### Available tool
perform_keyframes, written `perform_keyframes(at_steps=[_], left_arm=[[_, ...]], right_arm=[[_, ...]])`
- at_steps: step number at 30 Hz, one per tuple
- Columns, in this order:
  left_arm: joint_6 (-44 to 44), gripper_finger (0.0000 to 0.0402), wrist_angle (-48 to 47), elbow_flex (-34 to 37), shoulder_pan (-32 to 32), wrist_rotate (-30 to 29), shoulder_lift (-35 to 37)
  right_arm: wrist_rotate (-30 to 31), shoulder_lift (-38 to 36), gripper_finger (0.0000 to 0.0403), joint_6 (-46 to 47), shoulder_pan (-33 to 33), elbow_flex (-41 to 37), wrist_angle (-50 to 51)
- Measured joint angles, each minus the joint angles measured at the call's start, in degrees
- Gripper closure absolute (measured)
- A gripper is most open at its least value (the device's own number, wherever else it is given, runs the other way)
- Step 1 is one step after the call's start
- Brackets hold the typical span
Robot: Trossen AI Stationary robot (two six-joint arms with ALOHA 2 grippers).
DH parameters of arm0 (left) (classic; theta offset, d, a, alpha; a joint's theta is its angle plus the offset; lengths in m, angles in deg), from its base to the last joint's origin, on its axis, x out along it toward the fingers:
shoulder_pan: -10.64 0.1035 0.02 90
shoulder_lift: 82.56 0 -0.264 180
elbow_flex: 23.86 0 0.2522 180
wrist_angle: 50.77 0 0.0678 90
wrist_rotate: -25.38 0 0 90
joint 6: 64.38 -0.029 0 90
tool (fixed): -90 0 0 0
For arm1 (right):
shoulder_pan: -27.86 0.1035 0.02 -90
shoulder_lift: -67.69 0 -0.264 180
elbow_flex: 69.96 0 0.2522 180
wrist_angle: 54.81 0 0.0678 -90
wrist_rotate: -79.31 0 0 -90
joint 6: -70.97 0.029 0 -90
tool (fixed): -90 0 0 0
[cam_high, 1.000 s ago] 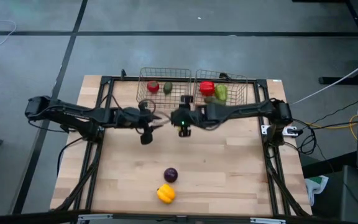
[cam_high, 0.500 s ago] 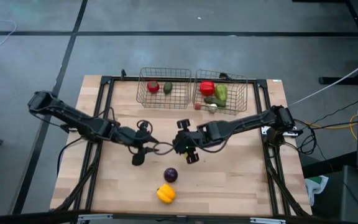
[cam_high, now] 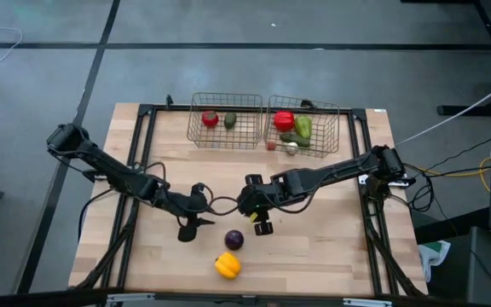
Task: Sort produce into baskets
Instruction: Put the purple plum into the right gold wire basket
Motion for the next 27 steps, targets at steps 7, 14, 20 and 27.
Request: perform_keyframes(at_steps=[7, 14, 20, 27], left_arm=[[2.16, 0.0243, 3.54, 0.00, -1.97, -0.07, -4.27], [2.19, 0.0243, 9.22, 0.00, -3.73, -0.09, -9.44], [2.87, 0.0243, 12.01, 0.00, -4.86, 0.05, -14.08], [3.89, 0.0243, 16.23, -0.02, -6.08, 0.39, -19.63]], right_arm=[[-2.96, 1.07, 0.0251, 1.86, 1.25, 0.06, -1.50], [-9.17, 4.24, 0.0251, 2.18, 1.94, 0.09, -3.43], [-12.87, 7.99, 0.0226, 3.61, 1.93, 0.08, -5.23], [-14.36, 11.34, 0.0176, 5.25, 2.19, 0.08, -5.02]])
